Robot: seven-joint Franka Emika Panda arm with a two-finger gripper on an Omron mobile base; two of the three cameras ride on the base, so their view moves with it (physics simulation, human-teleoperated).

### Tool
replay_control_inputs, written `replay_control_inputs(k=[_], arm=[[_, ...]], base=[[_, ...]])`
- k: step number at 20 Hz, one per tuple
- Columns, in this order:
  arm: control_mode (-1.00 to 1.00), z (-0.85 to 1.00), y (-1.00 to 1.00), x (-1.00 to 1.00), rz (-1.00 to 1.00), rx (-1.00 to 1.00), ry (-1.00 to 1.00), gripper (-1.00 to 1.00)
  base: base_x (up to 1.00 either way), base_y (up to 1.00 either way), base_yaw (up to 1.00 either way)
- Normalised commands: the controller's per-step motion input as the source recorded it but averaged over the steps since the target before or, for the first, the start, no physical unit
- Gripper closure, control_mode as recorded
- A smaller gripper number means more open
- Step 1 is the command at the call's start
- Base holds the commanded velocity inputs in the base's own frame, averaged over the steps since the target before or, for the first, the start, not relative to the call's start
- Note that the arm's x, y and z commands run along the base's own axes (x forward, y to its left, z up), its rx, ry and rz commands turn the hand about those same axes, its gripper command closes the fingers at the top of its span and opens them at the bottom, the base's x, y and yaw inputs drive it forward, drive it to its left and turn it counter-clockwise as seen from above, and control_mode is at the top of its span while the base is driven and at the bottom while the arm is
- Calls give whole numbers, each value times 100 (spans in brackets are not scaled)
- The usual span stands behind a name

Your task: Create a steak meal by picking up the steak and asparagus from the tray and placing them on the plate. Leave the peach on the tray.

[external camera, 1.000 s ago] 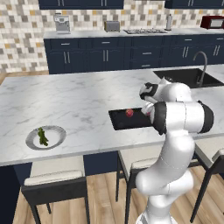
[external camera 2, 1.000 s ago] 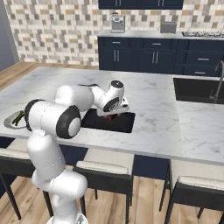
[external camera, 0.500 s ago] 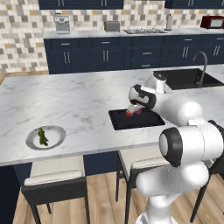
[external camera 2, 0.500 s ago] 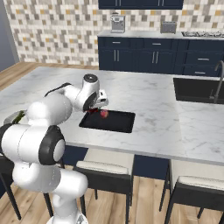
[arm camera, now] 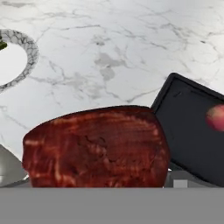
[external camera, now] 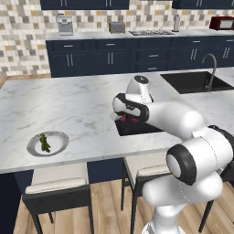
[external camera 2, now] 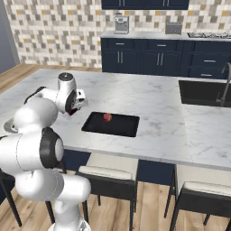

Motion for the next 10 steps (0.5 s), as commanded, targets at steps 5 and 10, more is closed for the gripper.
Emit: replay_control_inputs(k=[5, 10], arm=[[-100, -15, 100, 0, 9, 0, 13, 100], [-100, -15, 100, 0, 9, 0, 13, 100]], base=[[0, 0, 0], [0, 0, 0]])
